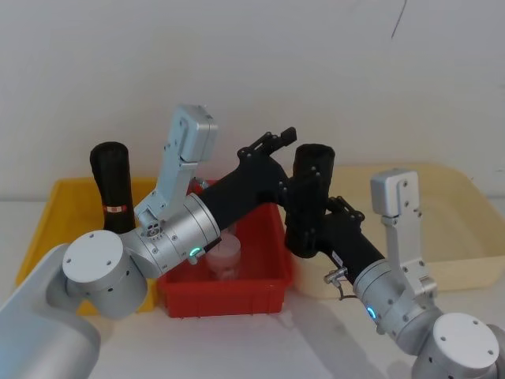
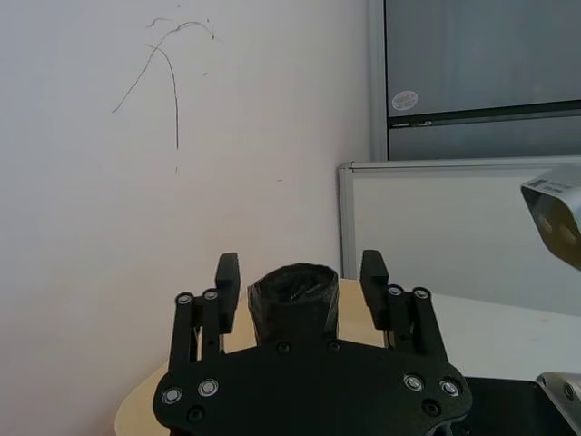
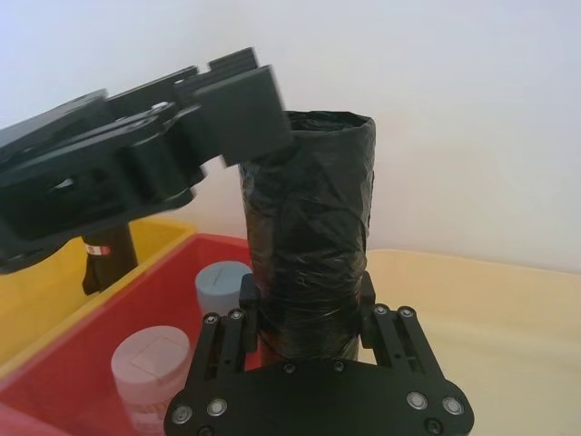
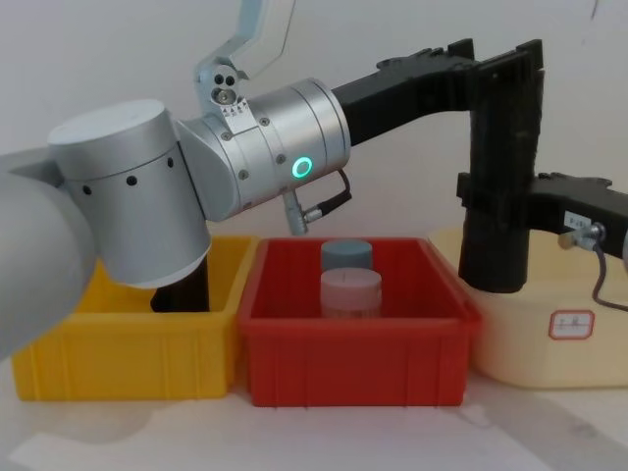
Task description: Pick up the garbage bag with the one hand and transfer it to the other hand.
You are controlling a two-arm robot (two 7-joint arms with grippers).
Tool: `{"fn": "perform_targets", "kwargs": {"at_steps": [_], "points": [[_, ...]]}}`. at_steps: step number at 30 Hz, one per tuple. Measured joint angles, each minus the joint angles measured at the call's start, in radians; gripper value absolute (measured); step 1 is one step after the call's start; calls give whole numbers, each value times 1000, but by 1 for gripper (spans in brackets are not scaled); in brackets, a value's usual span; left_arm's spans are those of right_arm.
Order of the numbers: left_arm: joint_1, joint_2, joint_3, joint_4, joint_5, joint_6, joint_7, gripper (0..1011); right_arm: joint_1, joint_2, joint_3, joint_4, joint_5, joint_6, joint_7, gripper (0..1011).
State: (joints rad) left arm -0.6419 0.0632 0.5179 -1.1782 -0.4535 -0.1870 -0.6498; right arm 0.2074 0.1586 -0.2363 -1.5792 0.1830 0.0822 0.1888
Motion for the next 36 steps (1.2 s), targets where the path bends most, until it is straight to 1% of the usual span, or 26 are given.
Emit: {"fn": "perform_targets", "kwargs": {"at_steps": [3, 8, 15, 25, 32, 35, 36], "points": [[0, 0, 0, 0, 0, 0, 0, 874, 2, -3, 6, 0, 4, 7, -5, 589], [0, 0, 0, 0, 0, 0, 0, 1000, 9, -12, 25, 3, 12, 26, -20, 589], [0, 0, 0, 0, 0, 0, 0, 1000, 27, -24, 55, 22, 18, 45, -46, 589], [0, 0, 0, 0, 0, 0, 0, 1000, 75, -48, 103, 77, 18, 56, -101, 589], [0, 0, 0, 0, 0, 0, 0, 1000, 131, -68, 141, 148, 2, 55, -159, 589], [0, 0, 0, 0, 0, 0, 0, 1000, 149, -72, 152, 173, -4, 54, -180, 589], [0, 0, 0, 0, 0, 0, 0, 1000, 164, -75, 160, 193, -8, 53, -192, 589]]}}
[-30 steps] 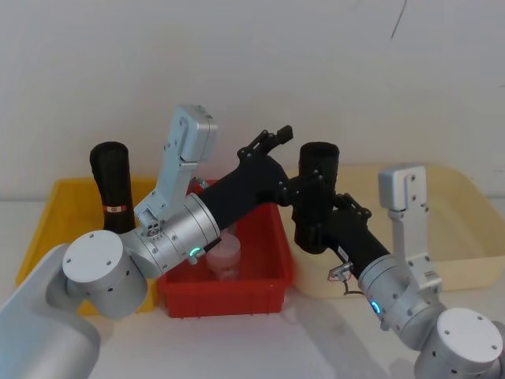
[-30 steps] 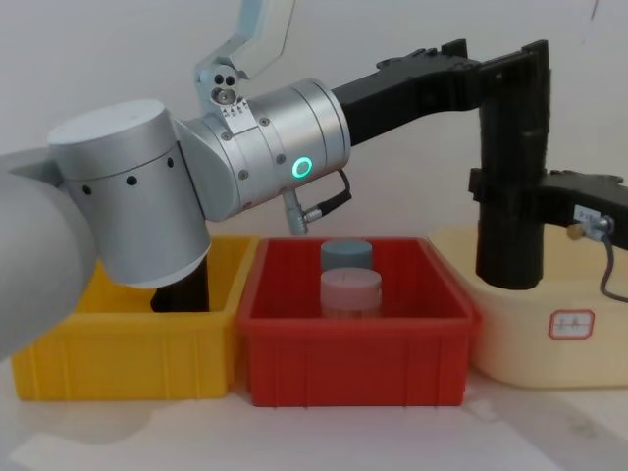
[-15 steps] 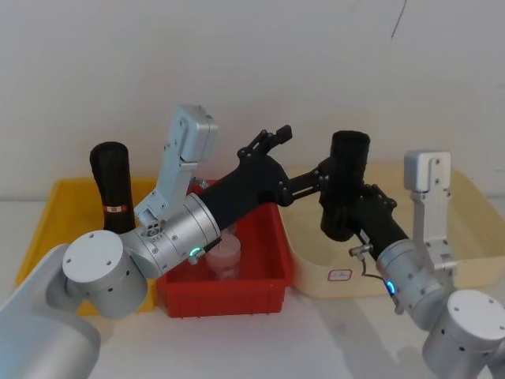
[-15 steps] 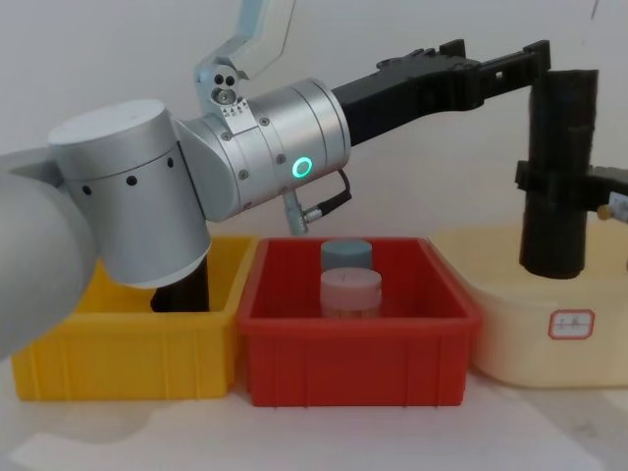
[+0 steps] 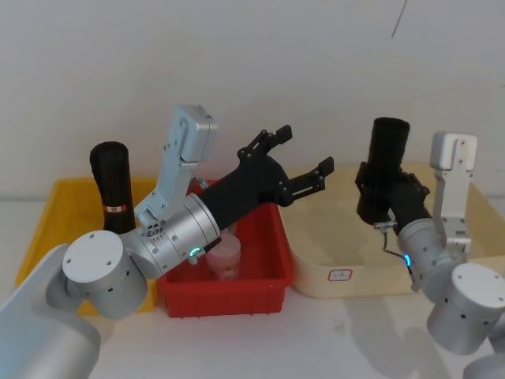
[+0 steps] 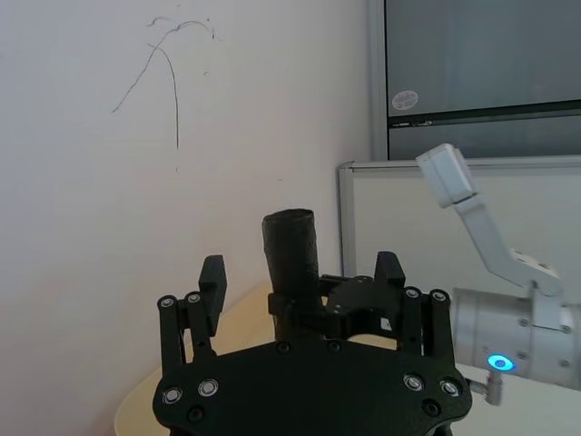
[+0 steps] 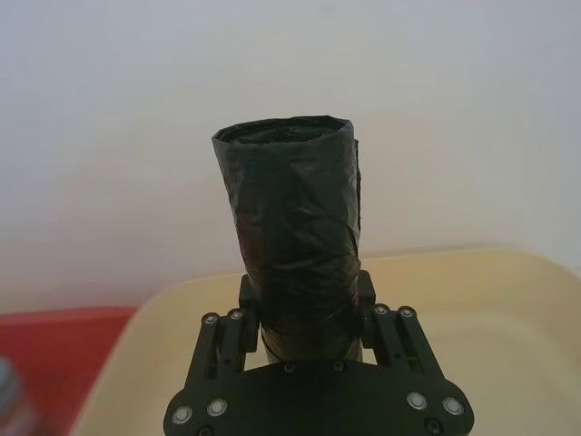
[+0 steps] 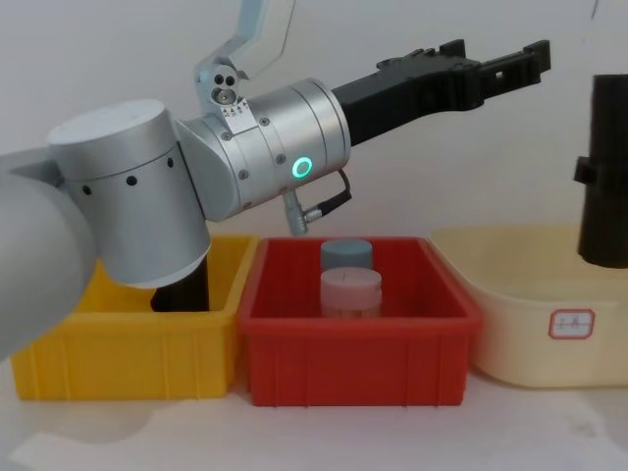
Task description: Pick up the garbage bag with the one hand and transfer it to the other hand.
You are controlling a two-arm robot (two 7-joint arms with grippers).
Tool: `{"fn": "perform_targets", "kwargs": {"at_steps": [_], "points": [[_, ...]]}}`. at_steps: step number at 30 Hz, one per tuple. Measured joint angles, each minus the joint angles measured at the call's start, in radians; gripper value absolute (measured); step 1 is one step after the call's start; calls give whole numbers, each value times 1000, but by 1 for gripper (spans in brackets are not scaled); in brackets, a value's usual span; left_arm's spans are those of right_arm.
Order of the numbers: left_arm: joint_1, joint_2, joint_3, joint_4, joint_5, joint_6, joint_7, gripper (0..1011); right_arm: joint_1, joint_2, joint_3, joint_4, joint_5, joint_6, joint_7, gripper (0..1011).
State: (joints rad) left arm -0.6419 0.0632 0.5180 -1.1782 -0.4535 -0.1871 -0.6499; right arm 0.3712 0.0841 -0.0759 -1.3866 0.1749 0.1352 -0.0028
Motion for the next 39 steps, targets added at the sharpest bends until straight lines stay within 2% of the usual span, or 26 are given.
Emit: {"fn": "perform_targets", "kwargs": {"at_steps": [5, 6, 8, 9, 15, 17, 28, 39], "points": [[0, 0, 0, 0, 0, 0, 0, 1000, 34, -4, 22, 50, -10, -6, -31, 690], [0, 0, 0, 0, 0, 0, 0, 1000, 42, -4, 27, 61, -12, -6, -37, 745], [0, 0, 0, 0, 0, 0, 0, 1000, 51, -5, 34, 74, -14, -7, -43, 762], [0, 0, 0, 0, 0, 0, 0, 1000, 54, -5, 37, 79, -15, -7, -43, 816], [6, 6, 0, -10, 3, 0, 11, 1000, 58, -1, 49, 83, -16, -2, -39, 975], [10, 9, 0, -17, 7, 0, 21, 1000, 54, 1, 51, 78, -15, 0, -33, 1001], [62, 49, -14, -100, 56, 15, 118, 1000, -3, 11, 61, -30, 22, 17, 43, 1000], [154, 100, -55, -225, 121, 45, 251, 1000, -47, 7, 68, -150, 81, 25, 101, 1000]]}}
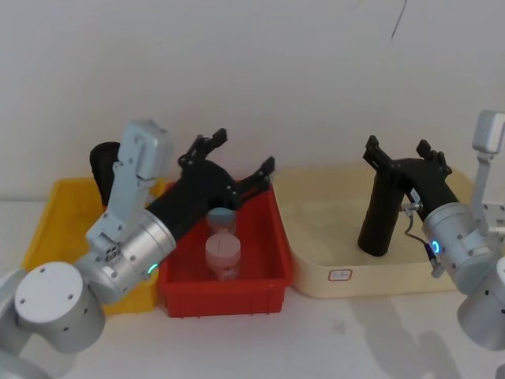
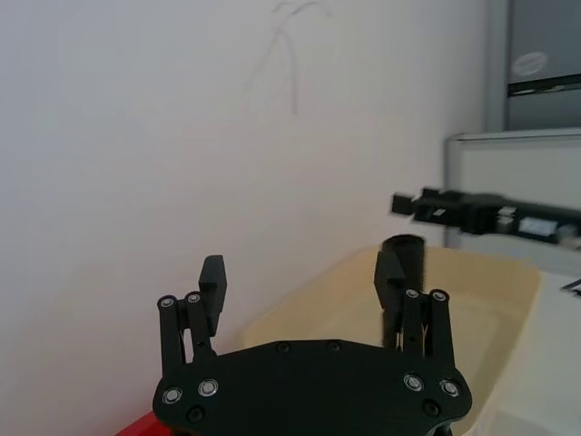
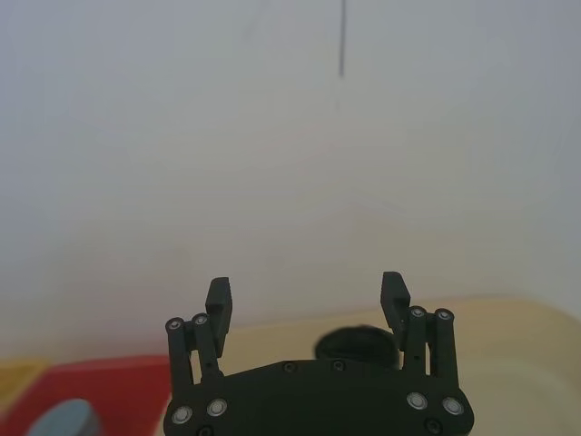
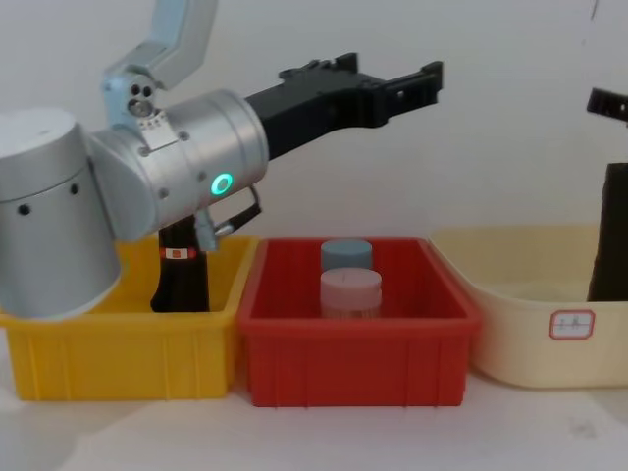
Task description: Pick up the garbage bag with the one hand and transfer it to the other hand.
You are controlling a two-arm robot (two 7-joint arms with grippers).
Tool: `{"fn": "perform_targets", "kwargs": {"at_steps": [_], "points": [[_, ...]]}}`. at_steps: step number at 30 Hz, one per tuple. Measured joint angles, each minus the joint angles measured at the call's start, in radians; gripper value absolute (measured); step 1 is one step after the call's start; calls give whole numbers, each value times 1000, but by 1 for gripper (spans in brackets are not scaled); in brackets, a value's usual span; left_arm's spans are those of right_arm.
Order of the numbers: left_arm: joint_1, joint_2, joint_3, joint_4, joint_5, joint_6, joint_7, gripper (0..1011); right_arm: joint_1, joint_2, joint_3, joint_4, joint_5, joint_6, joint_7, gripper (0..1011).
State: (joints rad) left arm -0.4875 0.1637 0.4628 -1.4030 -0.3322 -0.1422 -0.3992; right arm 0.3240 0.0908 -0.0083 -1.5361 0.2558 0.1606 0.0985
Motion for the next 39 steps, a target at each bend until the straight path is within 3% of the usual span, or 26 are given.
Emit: {"fn": "perform_targets", "kwargs": {"at_steps": [8, 19, 39], "points": [[73, 29, -40, -76, 36, 18, 89, 1000, -25, 2, -6, -69, 38, 14, 40, 1000], [148, 53, -84, -142, 61, 31, 165, 1000, -67, 31, -58, -129, 51, 62, 87, 1000], [186, 66, -108, -176, 74, 37, 204, 1000, -80, 85, -208, -89, -39, 116, 116, 999]]}}
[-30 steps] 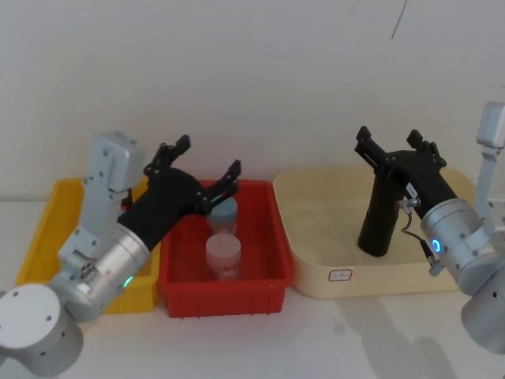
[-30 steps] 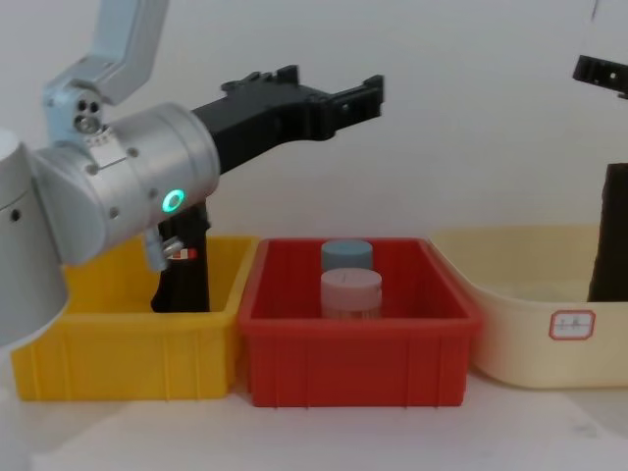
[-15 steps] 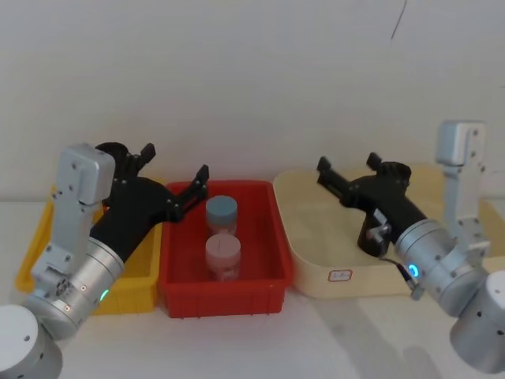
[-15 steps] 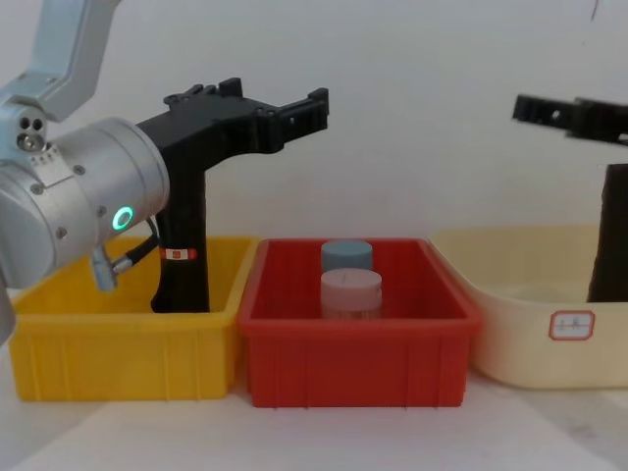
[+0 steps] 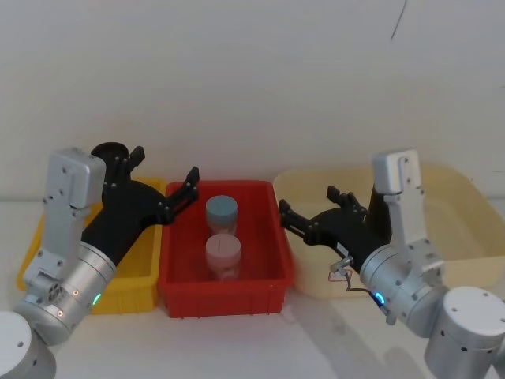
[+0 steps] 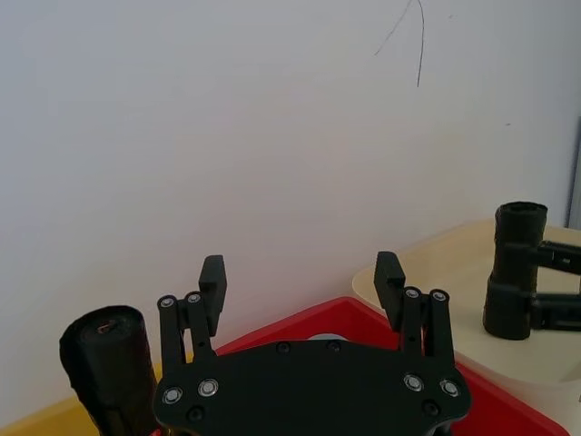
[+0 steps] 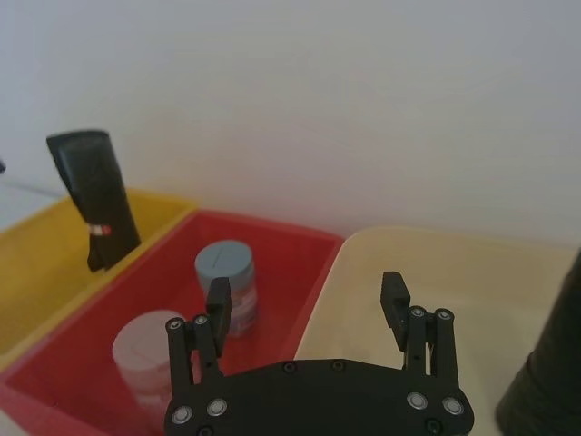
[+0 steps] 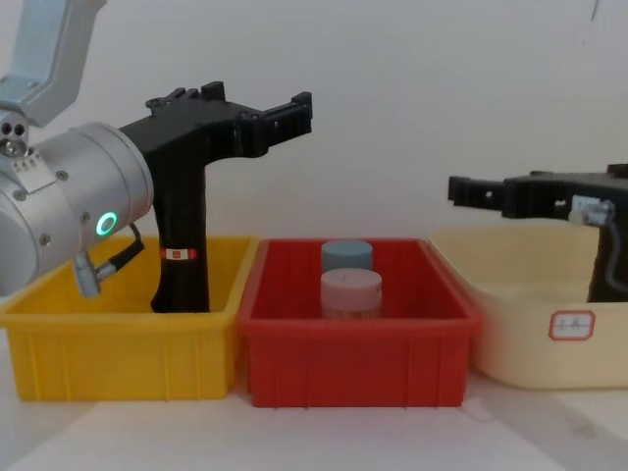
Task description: Pick up the garbage bag with the one hand and transfer it to the other hand.
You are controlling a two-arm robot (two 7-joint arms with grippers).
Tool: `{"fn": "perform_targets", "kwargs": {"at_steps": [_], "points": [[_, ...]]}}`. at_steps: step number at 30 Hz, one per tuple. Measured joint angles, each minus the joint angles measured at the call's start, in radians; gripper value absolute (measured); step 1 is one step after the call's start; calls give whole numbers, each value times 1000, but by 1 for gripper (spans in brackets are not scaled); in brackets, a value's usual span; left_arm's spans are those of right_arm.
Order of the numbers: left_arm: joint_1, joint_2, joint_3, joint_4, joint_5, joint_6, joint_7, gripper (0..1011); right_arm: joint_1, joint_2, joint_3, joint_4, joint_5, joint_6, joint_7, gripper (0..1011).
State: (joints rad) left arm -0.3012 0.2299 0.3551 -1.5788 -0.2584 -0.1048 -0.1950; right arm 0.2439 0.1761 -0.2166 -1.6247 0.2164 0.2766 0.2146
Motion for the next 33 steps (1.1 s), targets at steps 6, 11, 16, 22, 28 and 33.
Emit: {"fn": "perform_targets", "kwargs": {"at_steps": [6, 11, 16, 22, 28, 33], "points": [[4, 1, -3, -4, 1, 1, 5, 1000, 6, 11, -37, 15, -26, 4, 13, 1000], [6, 2, -4, -5, 2, 1, 6, 1000, 10, 25, -62, 18, -37, 7, 32, 1000], [8, 2, -4, -7, 2, 2, 8, 1000, 16, 48, -90, 19, -44, 12, 65, 1000], [9, 3, -5, -7, 3, 2, 9, 1000, 24, 76, -119, 16, -50, 26, 107, 1000], [9, 3, -6, -8, 3, 2, 10, 1000, 33, 93, -140, 14, -50, 47, 135, 999], [10, 3, -6, -9, 3, 2, 10, 1000, 47, 100, -157, 17, -43, 78, 157, 1000]]}}
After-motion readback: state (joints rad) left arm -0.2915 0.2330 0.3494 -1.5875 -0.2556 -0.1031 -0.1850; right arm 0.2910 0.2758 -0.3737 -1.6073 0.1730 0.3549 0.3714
